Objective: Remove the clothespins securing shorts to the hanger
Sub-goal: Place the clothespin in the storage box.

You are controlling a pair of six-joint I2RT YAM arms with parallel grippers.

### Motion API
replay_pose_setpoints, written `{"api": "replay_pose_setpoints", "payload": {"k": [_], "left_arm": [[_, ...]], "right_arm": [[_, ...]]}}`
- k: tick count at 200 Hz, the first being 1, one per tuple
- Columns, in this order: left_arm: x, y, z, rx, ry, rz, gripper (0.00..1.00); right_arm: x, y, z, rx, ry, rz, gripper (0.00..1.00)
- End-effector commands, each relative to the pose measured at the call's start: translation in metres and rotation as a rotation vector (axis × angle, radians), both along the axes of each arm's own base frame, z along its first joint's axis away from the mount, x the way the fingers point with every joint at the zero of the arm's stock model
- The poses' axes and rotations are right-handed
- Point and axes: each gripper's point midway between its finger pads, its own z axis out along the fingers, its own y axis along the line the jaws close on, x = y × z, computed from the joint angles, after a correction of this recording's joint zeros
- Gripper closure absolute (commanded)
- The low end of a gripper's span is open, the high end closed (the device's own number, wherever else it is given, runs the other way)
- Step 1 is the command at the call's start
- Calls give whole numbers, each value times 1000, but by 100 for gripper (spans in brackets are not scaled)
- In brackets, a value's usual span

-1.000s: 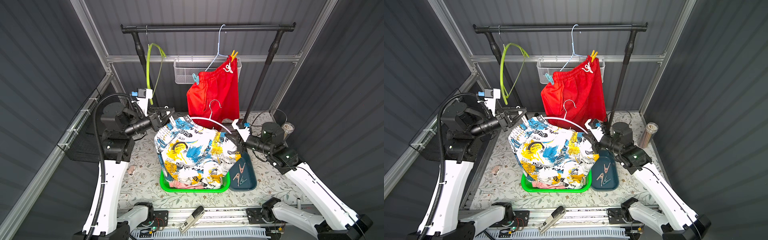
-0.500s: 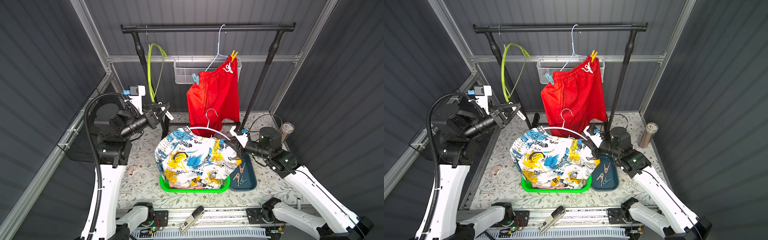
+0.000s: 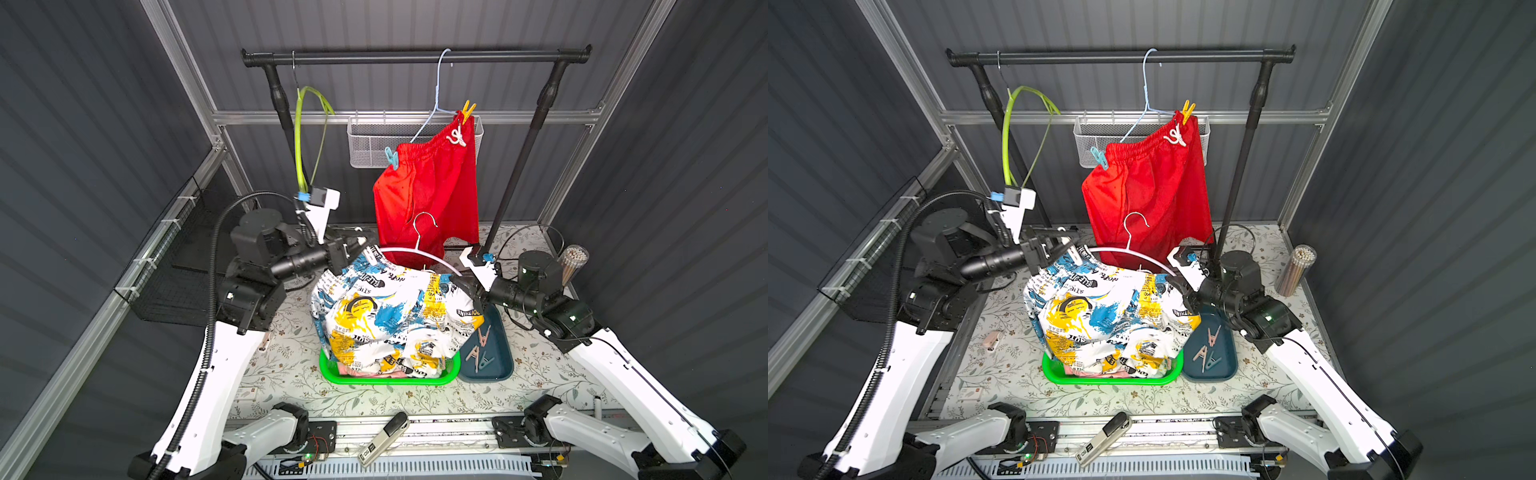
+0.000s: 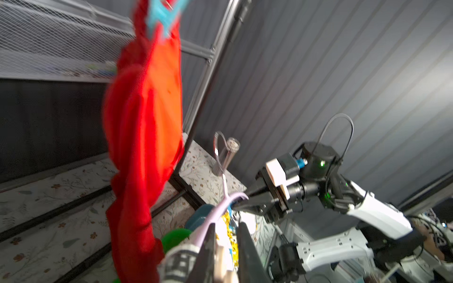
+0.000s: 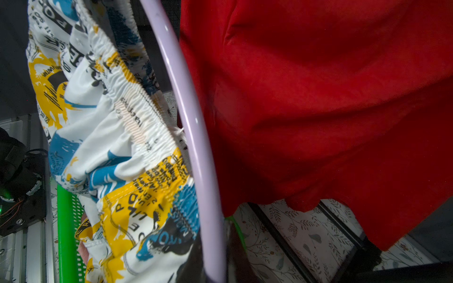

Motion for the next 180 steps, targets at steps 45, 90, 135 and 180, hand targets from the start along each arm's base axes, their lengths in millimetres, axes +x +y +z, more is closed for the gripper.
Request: {"api": "replay_pose_setpoints", "payload": {"k": [45,90,135,180], "left_arm": [[-21,-52,-87,211,-5,-11,100],[-51,-131,-159,220,-88,-88,100],[-82,-186,-201,238,-236,-59,100],[-86,-222,-248,258,-253,-6,100]], "right_arm": [[20,8,18,-2,12,-24,100],[39,5,14,-45,7,-89,100],[41,7,7,-64,37,-85,100],[38,8,8,-53,41,-70,100]]}}
